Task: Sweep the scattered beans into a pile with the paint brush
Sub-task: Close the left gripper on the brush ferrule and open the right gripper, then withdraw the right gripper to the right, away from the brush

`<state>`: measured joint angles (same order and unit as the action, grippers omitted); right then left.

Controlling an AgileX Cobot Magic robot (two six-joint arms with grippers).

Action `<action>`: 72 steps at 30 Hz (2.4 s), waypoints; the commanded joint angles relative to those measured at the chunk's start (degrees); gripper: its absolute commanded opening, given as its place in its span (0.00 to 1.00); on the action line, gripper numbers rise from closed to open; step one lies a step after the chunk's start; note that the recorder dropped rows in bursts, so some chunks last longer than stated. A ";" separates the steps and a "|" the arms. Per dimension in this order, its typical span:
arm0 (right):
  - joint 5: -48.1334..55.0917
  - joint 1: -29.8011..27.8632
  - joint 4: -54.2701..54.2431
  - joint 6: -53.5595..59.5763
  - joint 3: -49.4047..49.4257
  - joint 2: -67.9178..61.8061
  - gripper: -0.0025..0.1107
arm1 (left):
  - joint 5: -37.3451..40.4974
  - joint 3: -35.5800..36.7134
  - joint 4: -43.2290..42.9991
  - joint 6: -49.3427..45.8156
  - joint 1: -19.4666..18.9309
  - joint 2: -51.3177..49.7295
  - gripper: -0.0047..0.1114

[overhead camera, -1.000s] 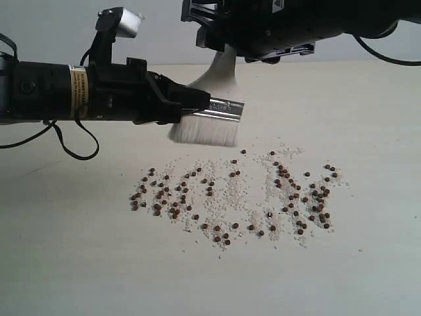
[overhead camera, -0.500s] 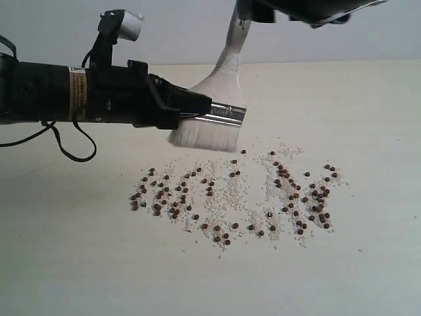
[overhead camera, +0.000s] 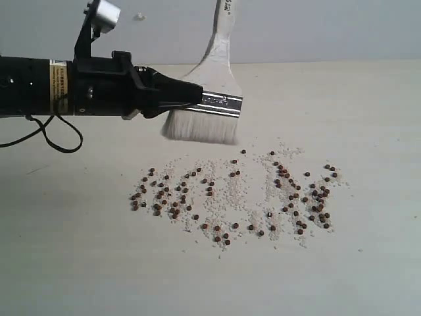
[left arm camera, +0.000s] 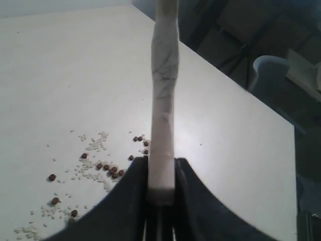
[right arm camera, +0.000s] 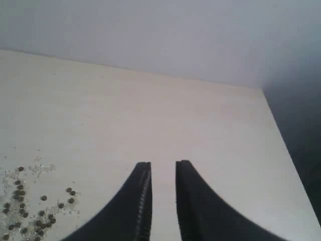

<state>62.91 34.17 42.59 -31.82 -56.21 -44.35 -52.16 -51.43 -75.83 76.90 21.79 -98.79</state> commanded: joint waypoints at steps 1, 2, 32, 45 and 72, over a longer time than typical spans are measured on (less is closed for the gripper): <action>1.85 -0.21 1.54 2.01 4.45 11.28 0.06 | -7.35 -0.50 1.06 0.13 -0.09 0.08 0.04; 2.13 -0.21 2.23 2.01 5.63 13.97 0.02 | -9.98 -0.50 0.91 -0.42 -0.09 0.08 0.04; -34.34 -12.30 36.70 -31.99 17.90 -19.95 0.02 | -17.80 -2.04 -13.99 -7.78 -12.01 0.05 0.04; -113.57 -46.82 37.09 -28.94 13.05 -37.58 0.02 | -17.80 -2.04 -13.44 -10.55 -12.67 0.05 0.04; -132.87 -36.84 40.48 -26.68 6.15 -49.30 0.02 | -17.80 -2.04 -8.46 -15.35 -12.67 0.05 0.04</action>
<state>-69.61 -2.81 81.66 -55.81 -49.90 -95.89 -69.04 -53.07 -85.77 62.30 9.30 -98.79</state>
